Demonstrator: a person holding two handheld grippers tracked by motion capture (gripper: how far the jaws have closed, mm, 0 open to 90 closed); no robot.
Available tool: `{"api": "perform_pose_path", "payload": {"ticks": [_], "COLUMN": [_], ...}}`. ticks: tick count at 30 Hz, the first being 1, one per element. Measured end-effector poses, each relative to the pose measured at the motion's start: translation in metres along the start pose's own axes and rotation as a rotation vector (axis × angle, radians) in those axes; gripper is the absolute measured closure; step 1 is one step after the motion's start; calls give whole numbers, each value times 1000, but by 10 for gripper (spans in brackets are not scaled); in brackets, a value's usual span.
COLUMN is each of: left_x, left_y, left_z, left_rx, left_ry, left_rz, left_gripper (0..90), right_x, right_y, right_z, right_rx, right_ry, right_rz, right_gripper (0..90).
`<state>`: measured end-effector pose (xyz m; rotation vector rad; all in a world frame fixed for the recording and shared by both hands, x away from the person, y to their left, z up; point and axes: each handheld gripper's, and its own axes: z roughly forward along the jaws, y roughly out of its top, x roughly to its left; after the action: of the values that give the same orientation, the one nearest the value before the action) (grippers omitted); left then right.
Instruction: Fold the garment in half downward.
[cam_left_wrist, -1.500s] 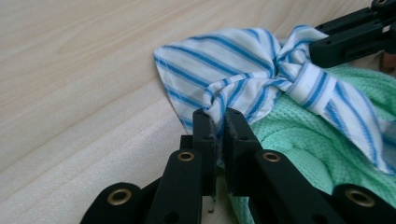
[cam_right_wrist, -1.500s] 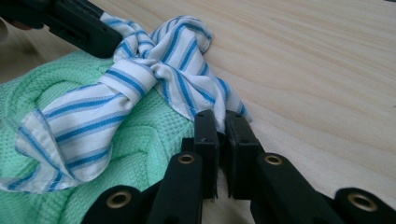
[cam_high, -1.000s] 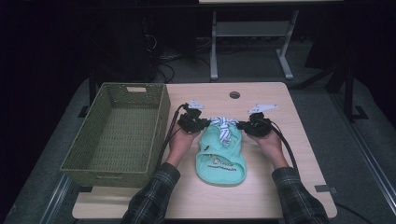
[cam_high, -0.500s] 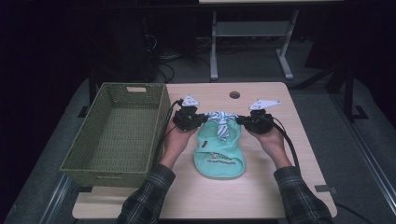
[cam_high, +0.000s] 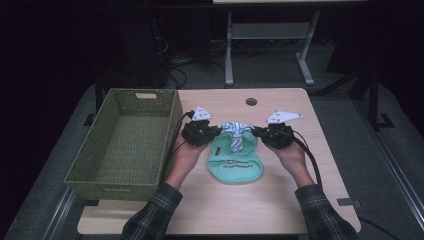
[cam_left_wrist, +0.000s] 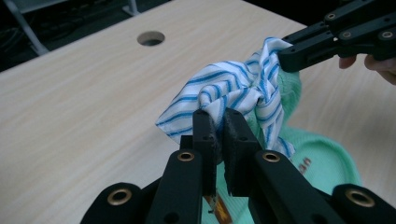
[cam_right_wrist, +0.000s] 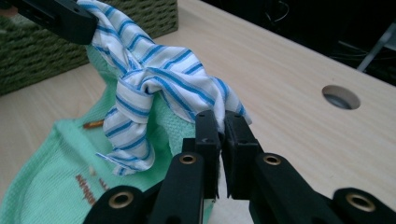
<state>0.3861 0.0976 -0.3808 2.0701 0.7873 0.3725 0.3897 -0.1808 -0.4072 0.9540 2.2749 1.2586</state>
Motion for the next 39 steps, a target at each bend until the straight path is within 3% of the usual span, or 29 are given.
{"api": "perform_pose_path", "payload": {"ticks": [15, 16, 18, 25, 29, 39], "left_x": [-23, -25, -26, -34, -39, -46], "left_y": [-23, -26, -28, -39, -45, -64], "left_z": [-15, -16, -16, -17, -16, -7], "left_rx": [-3, 9, 12, 37, 64, 136], "left_ry": [-83, -96, -104, -143, -158, -180], "left_rz": [-17, -18, -27, -44, -20, -27], "left_gripper": [840, 841, 841, 841, 840, 838], "right_x": [18, 18, 19, 24, 27, 35], "right_y": [-27, -30, -32, -42, -50, -70], "right_z": [-17, -18, -19, -21, -23, -23], "right_rx": [-22, -14, -7, 10, 10, 67], "right_ry": [65, 84, 87, 107, 115, 152], "right_rz": [9, 13, -5, 2, 0, 7], "right_gripper": [848, 847, 847, 847, 844, 828]}}
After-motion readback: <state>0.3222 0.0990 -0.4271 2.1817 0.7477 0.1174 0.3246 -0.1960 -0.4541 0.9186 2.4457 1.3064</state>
